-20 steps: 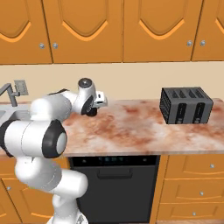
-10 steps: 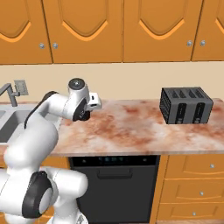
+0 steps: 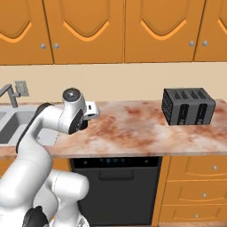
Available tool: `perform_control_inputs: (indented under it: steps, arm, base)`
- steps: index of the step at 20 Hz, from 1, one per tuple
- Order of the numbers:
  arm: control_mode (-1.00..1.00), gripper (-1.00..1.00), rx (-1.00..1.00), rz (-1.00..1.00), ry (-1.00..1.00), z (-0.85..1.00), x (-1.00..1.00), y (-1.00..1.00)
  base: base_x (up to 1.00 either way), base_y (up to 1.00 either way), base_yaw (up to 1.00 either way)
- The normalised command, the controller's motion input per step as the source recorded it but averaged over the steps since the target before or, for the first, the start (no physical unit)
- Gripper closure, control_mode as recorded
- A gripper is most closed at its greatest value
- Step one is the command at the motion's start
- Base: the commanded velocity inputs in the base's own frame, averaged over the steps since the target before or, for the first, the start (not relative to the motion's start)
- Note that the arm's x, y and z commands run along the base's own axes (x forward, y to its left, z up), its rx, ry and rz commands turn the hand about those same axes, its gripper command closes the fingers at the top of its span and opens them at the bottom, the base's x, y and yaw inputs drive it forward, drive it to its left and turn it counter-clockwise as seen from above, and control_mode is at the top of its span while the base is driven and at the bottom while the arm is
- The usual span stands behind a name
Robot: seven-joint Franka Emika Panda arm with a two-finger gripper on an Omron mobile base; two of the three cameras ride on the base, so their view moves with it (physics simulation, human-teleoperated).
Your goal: Clear the mugs and bowl far away from the sink.
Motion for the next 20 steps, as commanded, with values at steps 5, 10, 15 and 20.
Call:
perform_control_inputs:
  steps: [5, 10, 15, 20]
  arm:
    - [1.0, 1.0, 0.0, 0.0, 0.0, 0.0, 0.0, 0.0]
    - [1.0, 1.0, 0.0, 0.0, 0.0, 0.0, 0.0, 0.0]
    - [1.0, 1.0, 0.0, 0.0, 0.0, 0.0, 0.0, 0.0]
    - [1.0, 1.0, 0.0, 0.0, 0.0, 0.0, 0.0, 0.0]
  base:
    - [-0.8, 0.16, 0.07]
    - [-0.8, 0.46, 0.27]
    - [-0.33, 0.58, 0.59]
    - [-0.16, 0.62, 0.73]
